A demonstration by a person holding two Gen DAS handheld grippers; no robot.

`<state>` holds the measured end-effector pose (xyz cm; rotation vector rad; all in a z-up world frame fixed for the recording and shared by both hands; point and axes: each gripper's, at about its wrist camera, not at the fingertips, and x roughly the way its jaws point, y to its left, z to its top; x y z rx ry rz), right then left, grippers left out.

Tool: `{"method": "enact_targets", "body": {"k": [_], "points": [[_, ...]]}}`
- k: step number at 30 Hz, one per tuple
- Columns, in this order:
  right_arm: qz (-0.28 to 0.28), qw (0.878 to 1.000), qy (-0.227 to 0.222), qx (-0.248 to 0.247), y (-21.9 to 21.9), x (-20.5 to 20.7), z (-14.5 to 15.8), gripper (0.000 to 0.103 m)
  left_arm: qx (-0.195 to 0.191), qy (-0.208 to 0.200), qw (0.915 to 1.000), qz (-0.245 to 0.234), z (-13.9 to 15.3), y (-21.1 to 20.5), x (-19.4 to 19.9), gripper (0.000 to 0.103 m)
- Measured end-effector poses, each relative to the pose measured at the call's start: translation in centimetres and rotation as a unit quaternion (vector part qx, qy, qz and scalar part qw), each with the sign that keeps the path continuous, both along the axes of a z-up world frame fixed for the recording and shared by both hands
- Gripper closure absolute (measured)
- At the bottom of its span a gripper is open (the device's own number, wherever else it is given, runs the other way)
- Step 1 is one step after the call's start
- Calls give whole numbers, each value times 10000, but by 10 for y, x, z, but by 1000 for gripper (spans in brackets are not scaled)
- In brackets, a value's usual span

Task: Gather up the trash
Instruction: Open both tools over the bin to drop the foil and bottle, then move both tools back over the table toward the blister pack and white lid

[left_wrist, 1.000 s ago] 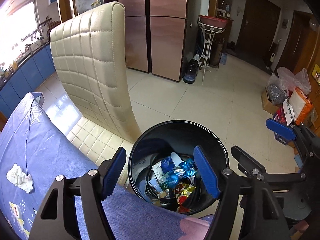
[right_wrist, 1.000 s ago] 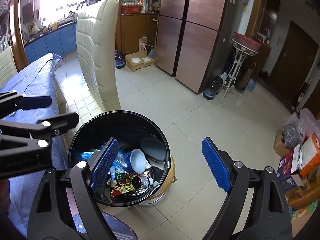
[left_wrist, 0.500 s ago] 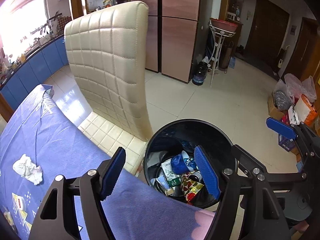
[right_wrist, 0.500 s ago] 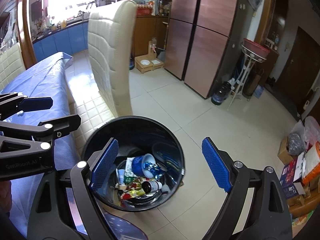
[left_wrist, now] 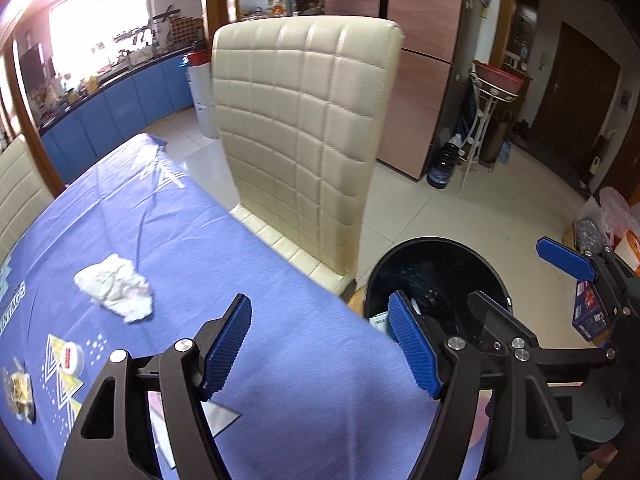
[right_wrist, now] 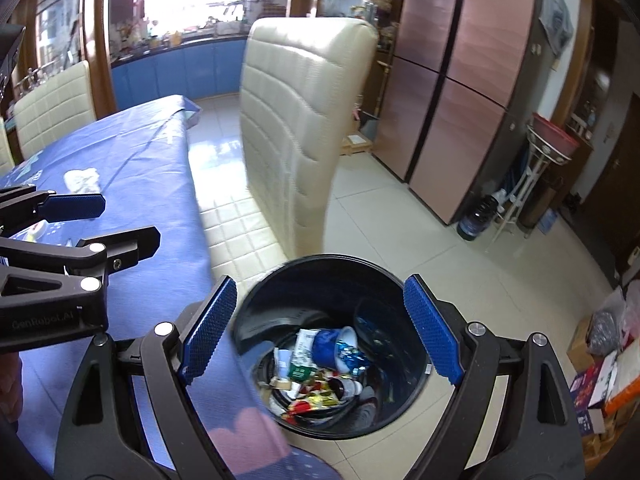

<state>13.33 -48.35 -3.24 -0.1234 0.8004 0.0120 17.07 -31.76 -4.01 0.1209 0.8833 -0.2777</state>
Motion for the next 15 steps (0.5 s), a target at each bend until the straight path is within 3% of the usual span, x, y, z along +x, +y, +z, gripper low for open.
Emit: {"method": "enact_targets", "body": {"k": [15], "points": [[1043,9944,-140,-2,97,2,8,18,39,-100,9939,1102,10,108,-28,34]]}}
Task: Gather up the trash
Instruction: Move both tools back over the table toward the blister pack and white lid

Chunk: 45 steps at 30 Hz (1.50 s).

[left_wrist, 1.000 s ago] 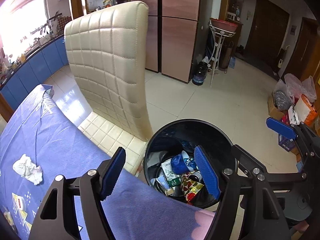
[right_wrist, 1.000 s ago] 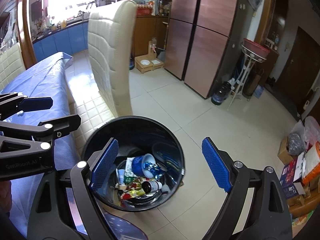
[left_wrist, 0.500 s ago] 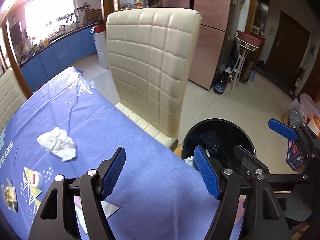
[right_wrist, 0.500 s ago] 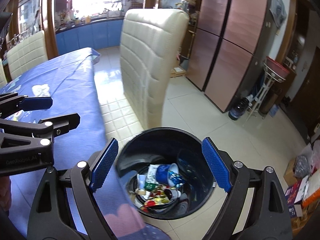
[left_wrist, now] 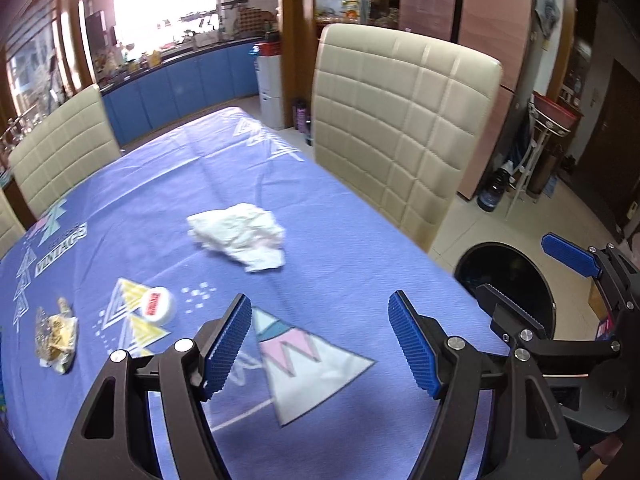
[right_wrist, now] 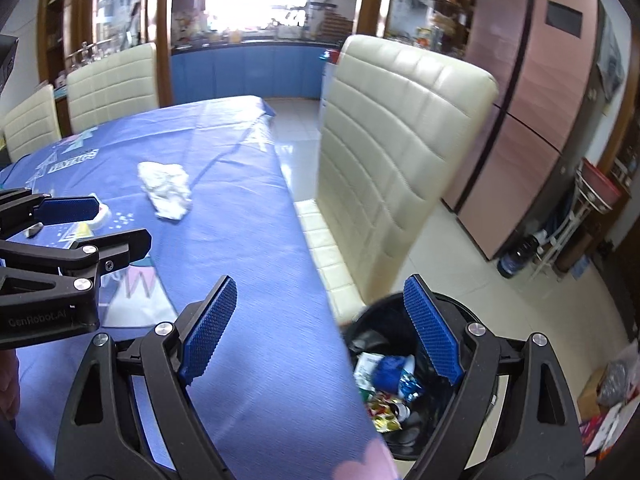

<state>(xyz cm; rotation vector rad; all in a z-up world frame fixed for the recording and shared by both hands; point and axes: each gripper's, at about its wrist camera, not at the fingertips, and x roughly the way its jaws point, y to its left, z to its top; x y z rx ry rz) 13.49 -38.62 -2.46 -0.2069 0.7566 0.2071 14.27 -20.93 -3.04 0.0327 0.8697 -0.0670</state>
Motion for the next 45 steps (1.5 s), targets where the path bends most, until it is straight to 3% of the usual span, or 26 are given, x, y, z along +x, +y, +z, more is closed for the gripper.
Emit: {"method": "enact_targets", "body": {"k": [10,21,37,45], "points": [[775,9970,-31,-24,82,7,4,19,9,-8,9954,957,-2,97,-16,34],[1526,9882,73,-125,175,12,-6,21,134,78,9818,1892,-18,197,-38,34],[2115,9764,397,-176,262,32,-36,22,345,306,9639,2622,-50,288,-47,34],[2053,9766,592,-223,282,46,-55,22,280,315,9631,2658,-60,321,-37,34]]}}
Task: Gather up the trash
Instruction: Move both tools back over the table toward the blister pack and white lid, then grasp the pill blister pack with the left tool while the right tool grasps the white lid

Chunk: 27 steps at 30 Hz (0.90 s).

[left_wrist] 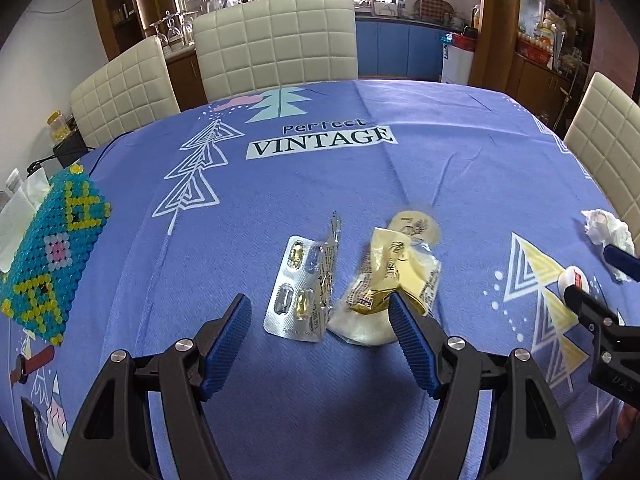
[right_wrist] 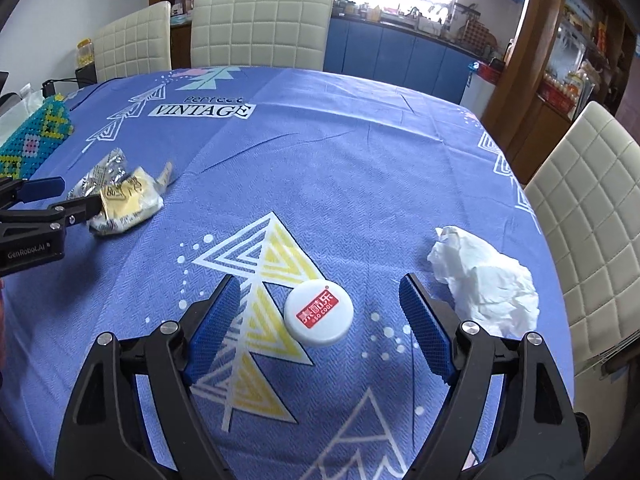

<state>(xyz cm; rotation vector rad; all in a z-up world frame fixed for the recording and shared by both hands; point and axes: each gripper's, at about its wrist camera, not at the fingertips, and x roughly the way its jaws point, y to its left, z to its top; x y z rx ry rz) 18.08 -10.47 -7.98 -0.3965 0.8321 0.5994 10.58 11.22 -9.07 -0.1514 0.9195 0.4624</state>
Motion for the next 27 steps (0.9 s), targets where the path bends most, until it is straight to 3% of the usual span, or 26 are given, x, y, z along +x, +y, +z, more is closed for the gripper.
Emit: {"method": "enact_targets", "body": {"k": [12,14,21,25,27], "points": [[-82,9999,66,-60,9,12,-9,22,-58,-433,9990,-25,18,24,-7,34],[-89,9999,82,-68,11,13,-10,22,202,-263,9994,96,13,26,-3,34],[-48,9999,41,-134,18,15,-12,22,45,0,10000,-16,-10,30,9,34],[-109,9997,119,-194,18,18,-18,29,18,19,10000,-70,-15,28,11,34],[-107,9997,130,-181,17,19,-19,30,8,2,9999,-105,-15,29,12,44]]}}
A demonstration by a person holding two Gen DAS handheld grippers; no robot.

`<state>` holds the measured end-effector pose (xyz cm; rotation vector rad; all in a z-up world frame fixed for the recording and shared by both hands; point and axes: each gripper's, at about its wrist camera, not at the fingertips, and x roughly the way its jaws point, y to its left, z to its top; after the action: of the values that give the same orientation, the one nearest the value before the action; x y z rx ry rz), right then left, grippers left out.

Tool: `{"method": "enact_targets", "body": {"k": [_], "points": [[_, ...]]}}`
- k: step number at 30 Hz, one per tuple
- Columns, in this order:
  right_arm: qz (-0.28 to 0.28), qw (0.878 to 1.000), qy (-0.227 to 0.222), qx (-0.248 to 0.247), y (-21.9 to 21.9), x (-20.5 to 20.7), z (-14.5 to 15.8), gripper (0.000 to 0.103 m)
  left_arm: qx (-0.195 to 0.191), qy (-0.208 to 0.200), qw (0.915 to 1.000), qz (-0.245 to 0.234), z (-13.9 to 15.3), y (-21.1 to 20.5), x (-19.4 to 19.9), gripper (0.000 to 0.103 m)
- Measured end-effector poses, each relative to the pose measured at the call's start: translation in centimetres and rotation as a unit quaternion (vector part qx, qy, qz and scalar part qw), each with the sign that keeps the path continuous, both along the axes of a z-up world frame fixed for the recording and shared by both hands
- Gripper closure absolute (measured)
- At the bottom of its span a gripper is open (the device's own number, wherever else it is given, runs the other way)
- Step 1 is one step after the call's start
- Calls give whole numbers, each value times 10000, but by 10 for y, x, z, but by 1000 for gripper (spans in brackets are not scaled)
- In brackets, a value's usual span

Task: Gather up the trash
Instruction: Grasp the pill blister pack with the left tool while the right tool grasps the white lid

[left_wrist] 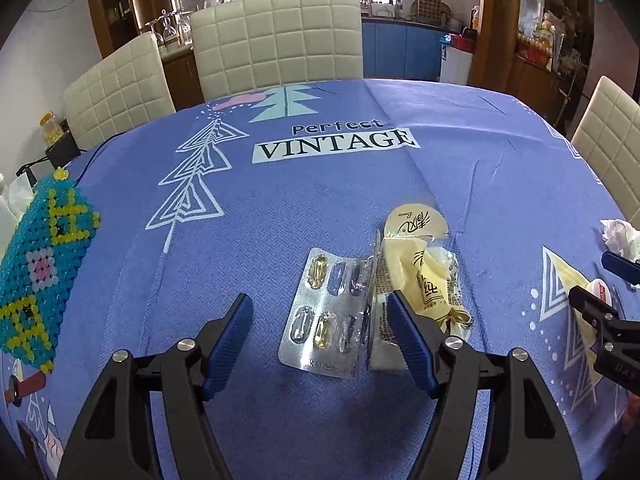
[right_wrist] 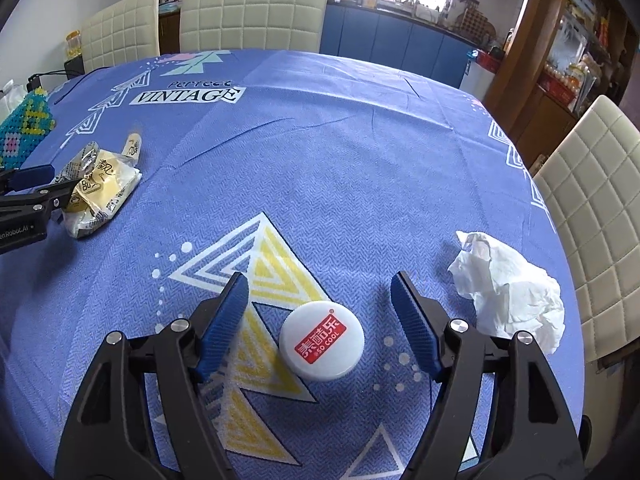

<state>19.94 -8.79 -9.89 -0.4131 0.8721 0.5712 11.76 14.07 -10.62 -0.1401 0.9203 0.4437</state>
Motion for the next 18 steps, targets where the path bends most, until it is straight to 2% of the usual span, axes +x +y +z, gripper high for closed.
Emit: {"method": "enact_targets", "body": {"k": [3,8,11,12,18], "points": [[-11,10000,6,16,-1,0,-1,30,-70,44,9999,-102,-4,0,3,62],[-120,9999,76,74,-4,1,-1,30,-80,-4,9998,-183,-5,-1,1,63],[-139,9998,115,100,-7,0,-1,30,-146,-28,9996,-225,-5,0,0,66],[-156,9997,134,108,-8,0,-1,30,-151,-32,9996,-247,-5,0,0,73],[-167,9997,137,116,-10,-3,-1,31,-90,-3,9993,-372,-5,-4,-2,75]]}}
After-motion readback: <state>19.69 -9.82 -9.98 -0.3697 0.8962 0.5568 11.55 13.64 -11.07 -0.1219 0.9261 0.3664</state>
